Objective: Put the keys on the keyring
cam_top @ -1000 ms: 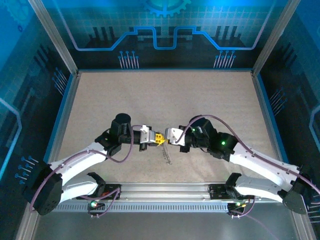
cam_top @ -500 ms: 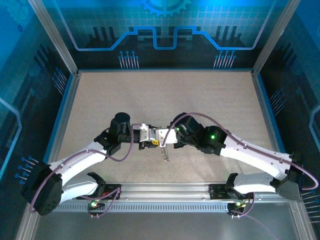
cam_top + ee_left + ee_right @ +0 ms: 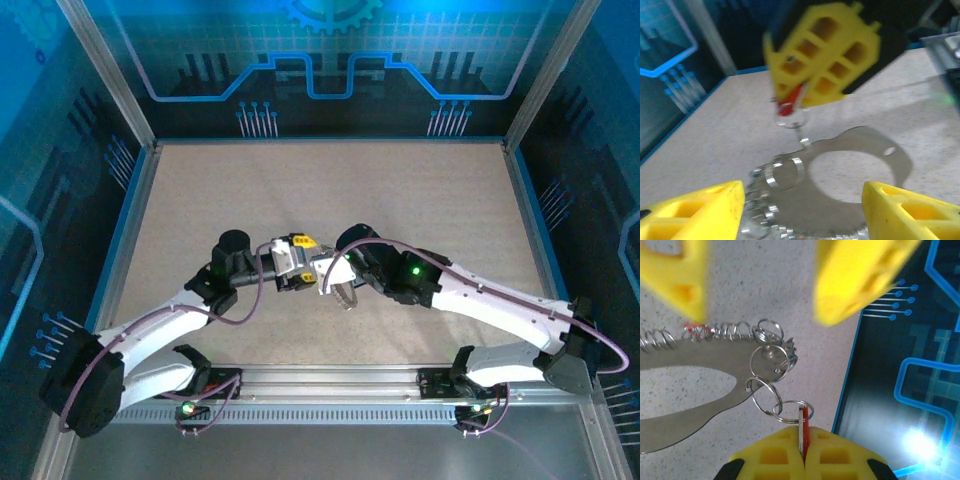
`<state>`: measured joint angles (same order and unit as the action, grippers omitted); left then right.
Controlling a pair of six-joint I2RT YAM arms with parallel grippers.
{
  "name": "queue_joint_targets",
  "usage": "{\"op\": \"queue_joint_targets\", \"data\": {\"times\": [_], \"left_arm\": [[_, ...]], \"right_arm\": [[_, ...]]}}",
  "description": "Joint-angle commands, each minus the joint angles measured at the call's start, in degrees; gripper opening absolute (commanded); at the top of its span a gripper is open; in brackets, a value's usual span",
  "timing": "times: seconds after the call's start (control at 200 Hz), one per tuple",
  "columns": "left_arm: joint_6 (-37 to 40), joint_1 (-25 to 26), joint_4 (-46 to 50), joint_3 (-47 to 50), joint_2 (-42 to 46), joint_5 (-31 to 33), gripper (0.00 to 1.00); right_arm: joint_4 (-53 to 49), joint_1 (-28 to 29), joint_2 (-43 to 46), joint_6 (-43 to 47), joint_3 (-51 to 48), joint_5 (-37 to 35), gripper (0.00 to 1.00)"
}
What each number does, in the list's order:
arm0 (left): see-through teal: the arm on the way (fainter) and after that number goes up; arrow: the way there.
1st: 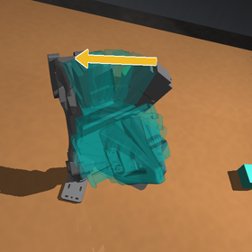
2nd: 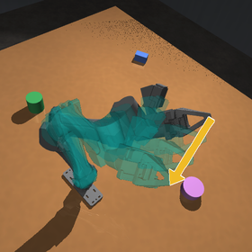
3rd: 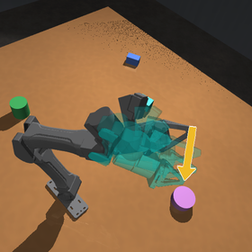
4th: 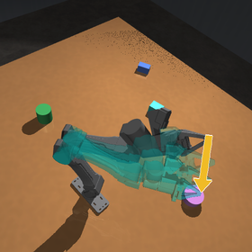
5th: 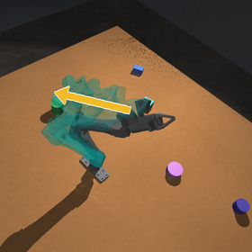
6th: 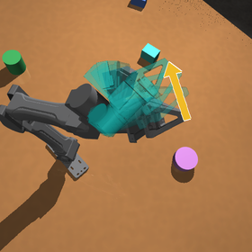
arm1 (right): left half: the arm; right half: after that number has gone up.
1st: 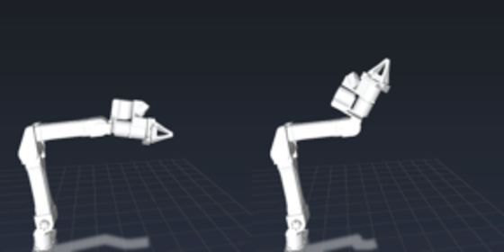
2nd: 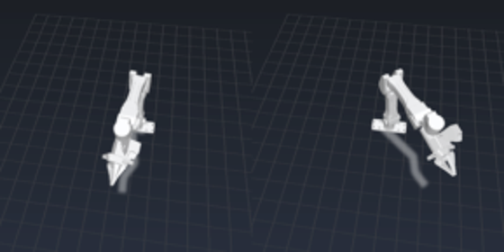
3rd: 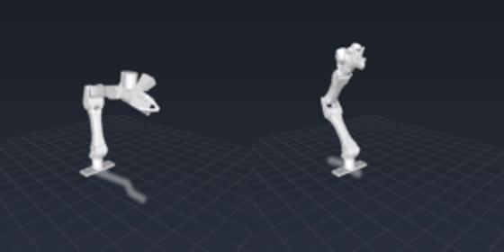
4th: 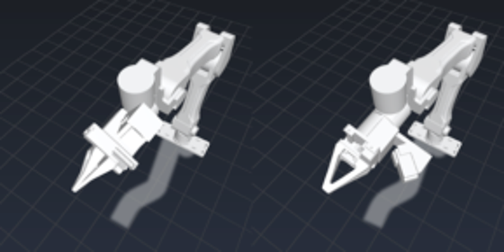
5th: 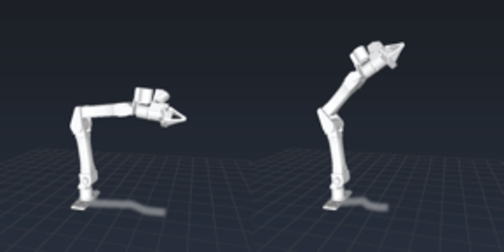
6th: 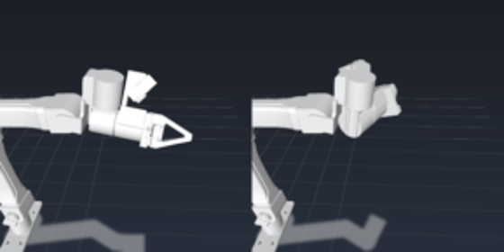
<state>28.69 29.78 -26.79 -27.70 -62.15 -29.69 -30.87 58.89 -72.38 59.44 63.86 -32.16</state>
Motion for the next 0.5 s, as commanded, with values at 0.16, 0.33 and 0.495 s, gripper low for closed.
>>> {"op": "queue_joint_targets", "data": {"times": [0.16, 0.33, 0.495], "left_arm": [[-13.2, -6.8, -14.0, 4.7, 2.5, 25.7, 0.99], [-19.8, -7.8, -8.4, 4.6, 3.9, 42.4, 0.99], [-20.5, -7.8, -5.2, 3.5, 3.6, 44.4, 0.99]], "right_arm": [[-5.2, -0.1, -2.2, 3.7, 4.2, -3.3, 0.0], [-7.1, -0.5, -4.9, 1.8, 5.1, -1.9, 0.0], [-8.3, -3.2, -7.4, 0.2, 5.8, 0.2, 0.0]]}}
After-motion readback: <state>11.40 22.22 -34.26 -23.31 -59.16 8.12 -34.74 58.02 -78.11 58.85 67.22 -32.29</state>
